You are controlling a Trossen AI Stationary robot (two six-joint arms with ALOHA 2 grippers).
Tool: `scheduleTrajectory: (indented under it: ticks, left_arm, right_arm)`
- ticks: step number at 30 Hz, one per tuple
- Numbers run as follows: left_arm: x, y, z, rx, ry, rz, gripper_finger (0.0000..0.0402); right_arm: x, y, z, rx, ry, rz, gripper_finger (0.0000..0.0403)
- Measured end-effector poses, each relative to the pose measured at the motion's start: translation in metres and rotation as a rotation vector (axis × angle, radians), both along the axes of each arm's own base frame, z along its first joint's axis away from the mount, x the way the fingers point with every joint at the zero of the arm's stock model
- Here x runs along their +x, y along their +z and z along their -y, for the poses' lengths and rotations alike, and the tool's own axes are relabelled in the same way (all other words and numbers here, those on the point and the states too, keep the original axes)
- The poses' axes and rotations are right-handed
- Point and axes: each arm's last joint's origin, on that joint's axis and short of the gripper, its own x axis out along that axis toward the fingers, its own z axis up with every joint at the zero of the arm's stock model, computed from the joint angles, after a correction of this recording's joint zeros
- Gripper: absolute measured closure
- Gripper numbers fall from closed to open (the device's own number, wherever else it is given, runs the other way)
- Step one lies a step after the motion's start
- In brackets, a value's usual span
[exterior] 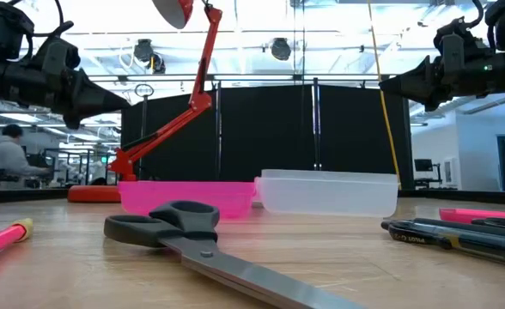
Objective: Pick & place school supplies into a supply box
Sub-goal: Put the brown pencil into the pink supply box
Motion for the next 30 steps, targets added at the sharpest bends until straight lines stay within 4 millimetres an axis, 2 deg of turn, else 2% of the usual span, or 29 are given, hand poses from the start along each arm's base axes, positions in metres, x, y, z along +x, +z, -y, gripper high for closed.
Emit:
scheduleTrajectory:
  ticks: [11, 15, 19, 23, 25, 30]
  left_arm:
    - [0.000, 0.000, 0.000, -0.159, 0.004, 0.065, 0.0355]
    - [0.001, 0.006, 0.003, -0.155, -0.096, 0.070, 0.0355]
    - [0.001, 0.026, 0.011, -0.067, -0.216, 0.127, 0.0355]
    - [0.001, 0.059, 0.019, -0.009, -0.236, 0.116, 0.0355]
    - [0.003, 0.075, 0.022, -0.021, -0.220, 0.045, 0.0355]
    - [0.015, 0.112, 0.027, -0.094, -0.165, -0.257, 0.0355]
  right_arm:
    - [0.000, 0.000, 0.000, 0.021, 0.001, 0.011, 0.0403]
    - [0.000, 0.000, 0.000, 0.020, 0.002, 0.011, 0.0403]
    - [0.000, 0.000, 0.000, 0.020, 0.002, 0.011, 0.0403]
    - [0.000, 0.000, 0.000, 0.020, 0.002, 0.011, 0.0403]
    - [0.000, 0.000, 0.000, 0.020, 0.002, 0.011, 0.0403]
    - [0.000, -0.001, 0.000, -0.011, -0.003, -0.013, 0.0403]
